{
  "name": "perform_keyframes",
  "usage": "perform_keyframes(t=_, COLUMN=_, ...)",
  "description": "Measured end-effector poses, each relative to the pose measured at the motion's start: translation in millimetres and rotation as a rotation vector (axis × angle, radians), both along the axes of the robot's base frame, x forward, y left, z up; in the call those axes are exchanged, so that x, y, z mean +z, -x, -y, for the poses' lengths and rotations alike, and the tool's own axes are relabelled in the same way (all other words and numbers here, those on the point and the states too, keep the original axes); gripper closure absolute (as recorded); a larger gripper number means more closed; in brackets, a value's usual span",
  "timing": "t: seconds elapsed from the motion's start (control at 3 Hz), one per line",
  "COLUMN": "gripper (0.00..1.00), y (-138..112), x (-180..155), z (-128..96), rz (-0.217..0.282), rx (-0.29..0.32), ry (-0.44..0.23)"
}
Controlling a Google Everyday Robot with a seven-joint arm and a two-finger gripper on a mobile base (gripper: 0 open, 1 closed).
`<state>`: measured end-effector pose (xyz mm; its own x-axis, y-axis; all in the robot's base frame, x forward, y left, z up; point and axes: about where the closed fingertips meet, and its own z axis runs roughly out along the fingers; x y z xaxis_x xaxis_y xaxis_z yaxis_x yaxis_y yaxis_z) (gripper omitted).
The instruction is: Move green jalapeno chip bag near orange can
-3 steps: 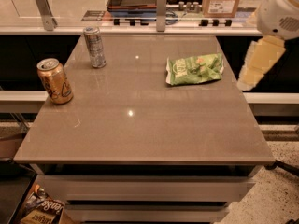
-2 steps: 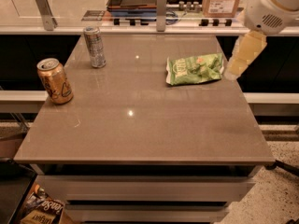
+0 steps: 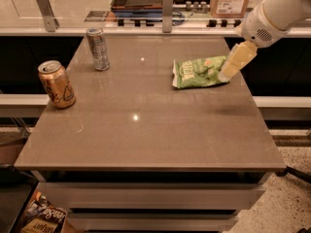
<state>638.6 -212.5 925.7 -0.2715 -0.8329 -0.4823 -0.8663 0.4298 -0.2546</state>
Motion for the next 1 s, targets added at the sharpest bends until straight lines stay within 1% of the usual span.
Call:
perform_keyframes(t=0.33, gripper=0.0, y=-20, x=-33, z=-11, rz=-0.034, rx=0.013, ry=-0.031)
perform_keyframes(t=0.67, gripper=0.0, y=-30, x=-56, z=-25, rz=-0.062, rx=0.015, ry=0.032)
perform_keyframes(t=1.0, gripper=0.0, y=-35, x=-72, z=-31, rz=-0.081, rx=0.013, ry=0.097)
